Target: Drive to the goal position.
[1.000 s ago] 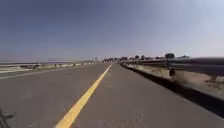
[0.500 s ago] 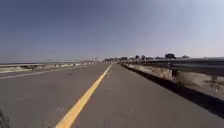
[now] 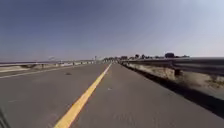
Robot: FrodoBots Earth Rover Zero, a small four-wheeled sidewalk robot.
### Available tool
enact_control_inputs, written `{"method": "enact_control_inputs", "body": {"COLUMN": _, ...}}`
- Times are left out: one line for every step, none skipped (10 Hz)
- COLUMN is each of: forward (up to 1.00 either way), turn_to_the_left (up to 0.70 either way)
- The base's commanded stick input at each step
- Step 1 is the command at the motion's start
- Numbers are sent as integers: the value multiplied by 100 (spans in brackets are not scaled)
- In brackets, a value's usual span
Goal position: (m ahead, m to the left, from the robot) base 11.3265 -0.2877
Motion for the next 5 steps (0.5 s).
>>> {"method": "enact_control_inputs", "body": {"forward": 30, "turn_to_the_left": 0}}
{"method": "enact_control_inputs", "body": {"forward": 30, "turn_to_the_left": 0}}
{"method": "enact_control_inputs", "body": {"forward": 30, "turn_to_the_left": 0}}
{"method": "enact_control_inputs", "body": {"forward": 30, "turn_to_the_left": 0}}
{"method": "enact_control_inputs", "body": {"forward": 30, "turn_to_the_left": 0}}
